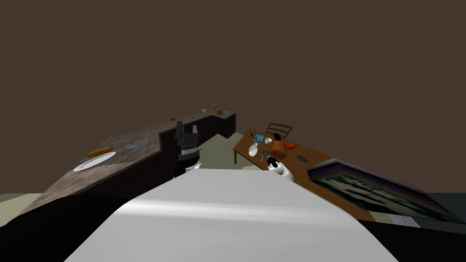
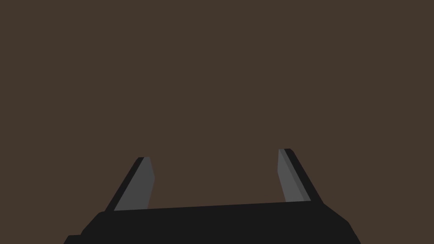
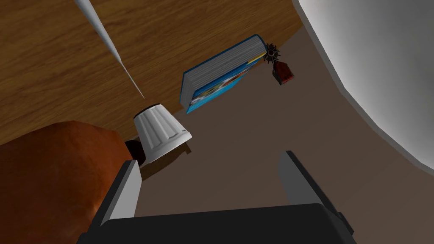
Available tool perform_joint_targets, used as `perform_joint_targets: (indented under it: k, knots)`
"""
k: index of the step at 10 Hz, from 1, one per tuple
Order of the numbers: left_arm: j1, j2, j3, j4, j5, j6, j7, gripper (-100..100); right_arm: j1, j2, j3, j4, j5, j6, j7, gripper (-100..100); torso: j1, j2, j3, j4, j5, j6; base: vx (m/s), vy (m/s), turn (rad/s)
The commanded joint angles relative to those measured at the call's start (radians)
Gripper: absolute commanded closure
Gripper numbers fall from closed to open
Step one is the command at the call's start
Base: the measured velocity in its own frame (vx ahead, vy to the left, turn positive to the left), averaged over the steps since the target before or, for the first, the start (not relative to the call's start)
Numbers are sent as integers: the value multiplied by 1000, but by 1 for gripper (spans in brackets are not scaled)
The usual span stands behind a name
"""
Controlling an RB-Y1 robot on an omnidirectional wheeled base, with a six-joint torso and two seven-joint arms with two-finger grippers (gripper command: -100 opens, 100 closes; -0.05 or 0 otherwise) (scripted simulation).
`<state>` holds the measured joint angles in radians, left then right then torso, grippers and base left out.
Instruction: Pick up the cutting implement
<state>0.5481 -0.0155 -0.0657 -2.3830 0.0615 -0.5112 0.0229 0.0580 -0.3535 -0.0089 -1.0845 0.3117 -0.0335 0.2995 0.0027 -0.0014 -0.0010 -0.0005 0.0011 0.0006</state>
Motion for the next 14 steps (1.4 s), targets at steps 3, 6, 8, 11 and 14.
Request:
perform_joint_targets:
  k: [3, 6, 8, 11, 14]
  knots:
    - [0, 0, 0, 0, 0, 0, 0, 0, -40, -20, -1, 99, 22, 45, 31, -100, 1, 0, 0, 0, 0, 0, 46, 65, 25]
    - [0, 0, 0, 0, 0, 0, 0, 0, -59, -32, -1, 171, 30, 65, 42, -100, 1, 0, 0, 0, 0, 0, 37, 56, 20]
    - [0, 0, 0, 0, 0, 0, 0, 0, -92, -53, 1, 250, 45, 101, 64, -100, 1, 0, 0, 0, 0, 0, 48, 67, 34]
    - [0, 0, 0, 0, 0, 0, 0, 0, -121, -72, 2, 339, 58, 131, 82, -100, 1, -1, -1, 0, 0, 0, 50, 65, 23]
    - [0, 0, 0, 0, 0, 0, 0, 0, -143, -88, 3, 399, 68, 155, 97, -100, 2, -1, -1, 0, 0, 0, 46, 61, 22]
